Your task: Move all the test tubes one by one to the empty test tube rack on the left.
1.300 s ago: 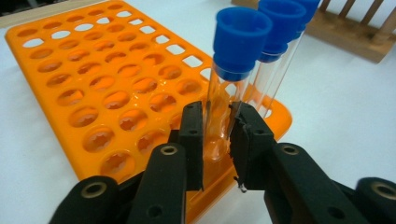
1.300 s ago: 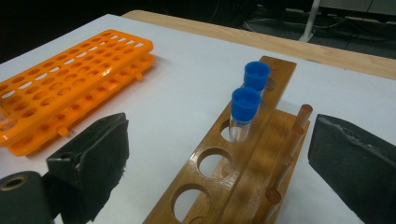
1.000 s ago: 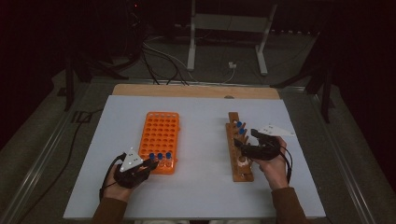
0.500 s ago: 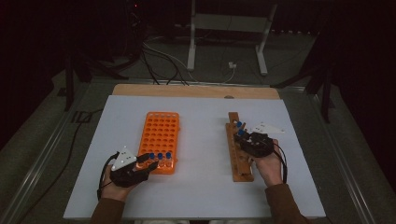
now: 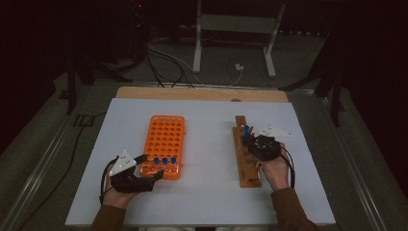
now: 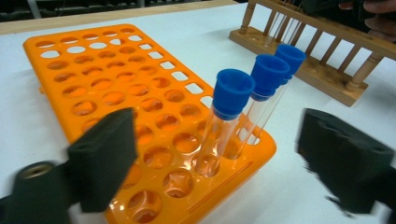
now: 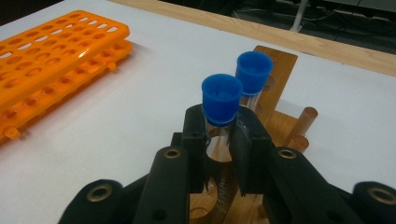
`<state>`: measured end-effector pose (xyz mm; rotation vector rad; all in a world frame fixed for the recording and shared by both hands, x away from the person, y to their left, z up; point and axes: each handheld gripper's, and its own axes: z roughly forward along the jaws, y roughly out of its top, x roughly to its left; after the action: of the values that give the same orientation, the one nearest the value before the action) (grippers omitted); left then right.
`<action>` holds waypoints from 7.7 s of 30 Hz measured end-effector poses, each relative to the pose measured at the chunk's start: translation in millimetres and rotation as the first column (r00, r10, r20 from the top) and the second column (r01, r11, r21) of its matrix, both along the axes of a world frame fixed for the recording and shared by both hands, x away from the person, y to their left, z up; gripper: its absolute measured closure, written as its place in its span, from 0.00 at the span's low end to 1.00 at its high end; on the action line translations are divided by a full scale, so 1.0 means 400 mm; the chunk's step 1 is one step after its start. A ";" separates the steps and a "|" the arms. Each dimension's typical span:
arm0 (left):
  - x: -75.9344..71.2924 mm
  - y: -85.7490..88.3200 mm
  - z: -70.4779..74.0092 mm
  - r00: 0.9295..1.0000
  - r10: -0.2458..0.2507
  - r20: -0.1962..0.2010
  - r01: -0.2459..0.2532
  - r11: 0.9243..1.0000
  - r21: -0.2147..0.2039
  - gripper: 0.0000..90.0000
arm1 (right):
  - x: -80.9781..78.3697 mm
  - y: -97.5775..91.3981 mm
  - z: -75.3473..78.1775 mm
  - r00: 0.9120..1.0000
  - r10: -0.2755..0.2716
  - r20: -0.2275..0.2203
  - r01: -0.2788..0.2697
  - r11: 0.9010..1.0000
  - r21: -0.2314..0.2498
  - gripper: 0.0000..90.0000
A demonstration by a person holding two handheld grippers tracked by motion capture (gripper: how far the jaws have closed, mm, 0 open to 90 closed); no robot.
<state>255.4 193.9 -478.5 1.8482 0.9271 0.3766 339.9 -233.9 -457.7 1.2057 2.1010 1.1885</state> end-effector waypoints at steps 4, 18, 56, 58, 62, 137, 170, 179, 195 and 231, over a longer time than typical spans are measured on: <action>0.002 -0.005 0.004 1.000 -0.001 -0.001 0.001 1.000 0.016 0.01 | -0.004 -0.004 0.008 1.000 0.002 0.011 -0.002 1.000 0.006 0.86; 0.024 0.010 0.051 0.998 0.052 0.029 -0.052 0.998 0.020 0.01 | -0.017 -0.018 0.084 0.998 0.021 0.056 -0.022 1.000 0.021 0.86; 0.093 -0.090 0.129 0.998 0.000 0.062 0.000 1.000 -0.007 0.02 | -0.038 0.109 0.159 0.981 0.168 0.095 -0.174 0.983 0.052 0.86; 0.094 -0.099 0.138 0.998 0.003 0.062 -0.002 1.000 -0.008 0.03 | -0.037 0.126 0.162 0.979 0.183 0.093 -0.189 0.981 0.051 0.86; 0.096 -0.118 0.151 0.998 -0.006 0.064 0.007 1.000 -0.020 0.05 | -0.038 0.157 0.173 0.972 0.218 0.087 -0.224 0.972 0.067 0.86; 0.070 -0.004 0.116 0.993 0.058 0.105 -0.059 0.998 0.001 0.87 | -0.053 0.049 0.132 0.992 0.109 0.061 -0.116 0.987 0.116 0.04; 0.010 0.040 0.047 0.994 0.062 0.086 -0.063 0.998 0.001 0.86 | -0.079 -0.022 0.097 0.997 0.048 0.057 -0.055 0.990 0.131 0.04; 0.005 0.036 0.039 0.995 0.056 0.084 -0.057 0.998 0.011 0.86 | -0.091 -0.039 0.086 0.998 0.029 0.057 -0.036 0.991 0.125 0.04; -0.002 0.037 0.031 0.995 0.045 0.092 -0.046 0.999 0.016 0.86 | -0.107 -0.063 0.083 0.998 0.016 0.064 -0.025 0.990 0.136 0.04; 0.007 0.026 -0.016 0.999 0.002 0.044 -0.007 0.994 0.106 0.86 | -0.110 -0.063 0.076 0.998 0.025 0.062 -0.033 0.989 0.144 0.04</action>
<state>258.1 204.2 -484.9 1.9274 0.8970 0.4754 295.8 -258.9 -427.2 1.1895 2.0240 1.3942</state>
